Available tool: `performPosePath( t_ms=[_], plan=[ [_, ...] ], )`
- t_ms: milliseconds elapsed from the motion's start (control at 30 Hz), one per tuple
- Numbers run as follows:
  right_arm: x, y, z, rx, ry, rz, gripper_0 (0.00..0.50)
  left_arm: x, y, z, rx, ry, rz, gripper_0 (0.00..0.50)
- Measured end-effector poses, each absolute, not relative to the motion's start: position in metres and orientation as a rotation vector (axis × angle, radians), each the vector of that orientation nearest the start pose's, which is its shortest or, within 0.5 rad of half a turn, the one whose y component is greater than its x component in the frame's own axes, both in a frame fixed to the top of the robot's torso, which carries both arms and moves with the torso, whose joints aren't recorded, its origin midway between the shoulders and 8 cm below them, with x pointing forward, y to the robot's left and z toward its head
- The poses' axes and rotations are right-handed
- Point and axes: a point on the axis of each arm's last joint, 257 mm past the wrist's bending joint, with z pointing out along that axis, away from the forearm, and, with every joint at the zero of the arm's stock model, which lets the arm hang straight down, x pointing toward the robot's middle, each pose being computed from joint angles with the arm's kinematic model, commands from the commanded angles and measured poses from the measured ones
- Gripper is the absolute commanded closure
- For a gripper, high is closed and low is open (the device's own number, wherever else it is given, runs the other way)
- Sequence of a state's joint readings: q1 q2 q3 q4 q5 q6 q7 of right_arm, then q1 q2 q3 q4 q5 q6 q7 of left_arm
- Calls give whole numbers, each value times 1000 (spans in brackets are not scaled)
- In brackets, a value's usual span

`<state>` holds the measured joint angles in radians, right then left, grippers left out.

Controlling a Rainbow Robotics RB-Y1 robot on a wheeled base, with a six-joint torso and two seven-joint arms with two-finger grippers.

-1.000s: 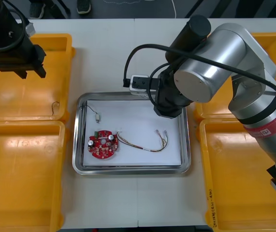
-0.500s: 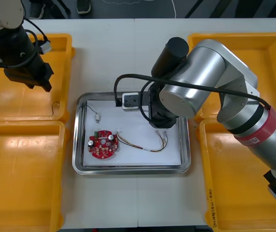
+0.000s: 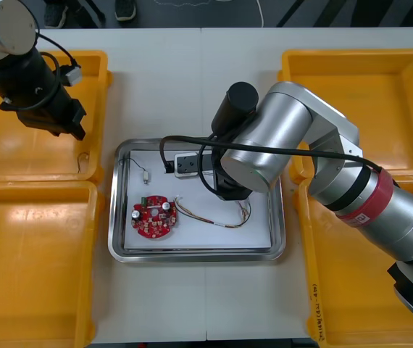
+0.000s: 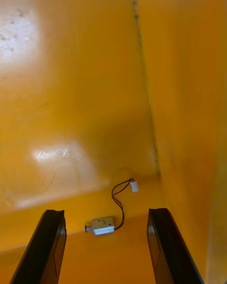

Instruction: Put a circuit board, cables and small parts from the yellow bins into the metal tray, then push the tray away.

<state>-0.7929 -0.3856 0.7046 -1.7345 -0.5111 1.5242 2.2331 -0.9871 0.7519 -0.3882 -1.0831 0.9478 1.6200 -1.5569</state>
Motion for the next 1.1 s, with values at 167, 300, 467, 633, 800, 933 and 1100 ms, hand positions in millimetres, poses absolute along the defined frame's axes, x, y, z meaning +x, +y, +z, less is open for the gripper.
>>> performPosePath(
  t_ms=[167,300,467,633,800,933,1100],
  plan=[
    [478,-16,-237,-1971,1739,-363,500,541,299,-200,407,2851,-53,0],
    [478,-16,-240,-1983,1729,-392,500,540,301,-209,401,2849,-62,0],
    [480,-15,-250,-1992,1724,-397,500,536,304,-219,391,2860,-68,0],
    [482,-14,-256,-1993,1722,-395,500,531,306,-227,384,2872,-71,0],
    [482,-15,-259,-1997,1725,-400,500,531,308,-233,376,2871,-76,0],
    [483,-16,-259,-1997,1725,-402,190,530,309,-237,371,2870,-78,0],
    [484,-16,-258,-1994,1723,-413,58,531,310,-241,364,2864,-81,0]
  ],
)
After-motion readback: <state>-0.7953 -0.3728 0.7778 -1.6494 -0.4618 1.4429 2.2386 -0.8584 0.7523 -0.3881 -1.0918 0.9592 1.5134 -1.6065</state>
